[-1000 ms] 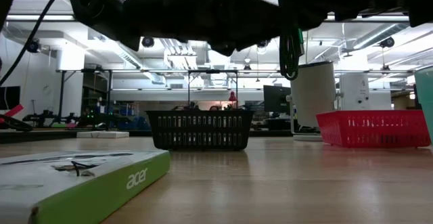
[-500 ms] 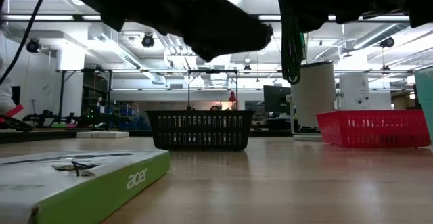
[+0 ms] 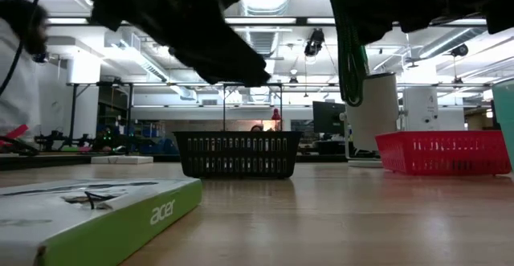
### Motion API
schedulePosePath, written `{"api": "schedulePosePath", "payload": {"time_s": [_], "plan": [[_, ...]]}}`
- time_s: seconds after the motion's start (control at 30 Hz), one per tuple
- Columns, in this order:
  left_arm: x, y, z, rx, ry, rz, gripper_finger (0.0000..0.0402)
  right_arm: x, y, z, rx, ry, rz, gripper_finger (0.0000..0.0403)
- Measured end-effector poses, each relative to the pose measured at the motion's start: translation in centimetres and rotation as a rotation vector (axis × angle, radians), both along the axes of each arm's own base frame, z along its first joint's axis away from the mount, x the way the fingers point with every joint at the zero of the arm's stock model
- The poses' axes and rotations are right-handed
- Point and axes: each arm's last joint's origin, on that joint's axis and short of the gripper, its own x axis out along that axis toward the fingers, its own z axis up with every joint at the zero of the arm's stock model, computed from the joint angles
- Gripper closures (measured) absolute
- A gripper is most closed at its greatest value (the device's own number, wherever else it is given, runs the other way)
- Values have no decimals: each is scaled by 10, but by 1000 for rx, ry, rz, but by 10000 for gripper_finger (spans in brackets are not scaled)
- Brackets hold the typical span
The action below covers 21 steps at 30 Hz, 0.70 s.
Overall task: Pick and place items into bin
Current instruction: Put the green charger cable into the blue bin
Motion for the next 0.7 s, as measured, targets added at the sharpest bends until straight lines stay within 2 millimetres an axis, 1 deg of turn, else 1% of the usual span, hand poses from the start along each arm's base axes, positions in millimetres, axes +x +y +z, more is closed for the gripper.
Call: {"api": "schedulePosePath", "payload": {"time_s": [0.07, 0.13, 0.2, 0.3, 0.43, 0.53, 0.6, 0.7], "plan": [[-9, 2, -1, 12, 2, -6, 233, 0, 0, -2, 0, 19, -1, 377], [-18, 4, 0, 45, -38, -25, 233, -1, 0, -3, -4, 32, -2, 377], [-25, 6, 3, 76, -116, -44, 233, -1, -1, -4, -8, 37, -17, 377], [-37, 9, 3, 116, -240, -60, 233, -1, -3, -3, -6, 33, -83, 377], [-50, 13, -4, 136, -360, -24, 233, -2, -5, -2, 50, 66, -129, 377], [-56, 17, -11, 144, -386, 20, 233, -1, -5, 4, 94, 92, -141, 377], [-58, 18, -16, 173, -368, 30, 233, 0, -4, 8, 120, 111, -150, 377], [-59, 18, -16, 230, -378, 15, 233, 0, -4, 14, 139, 137, -158, 377]]}}
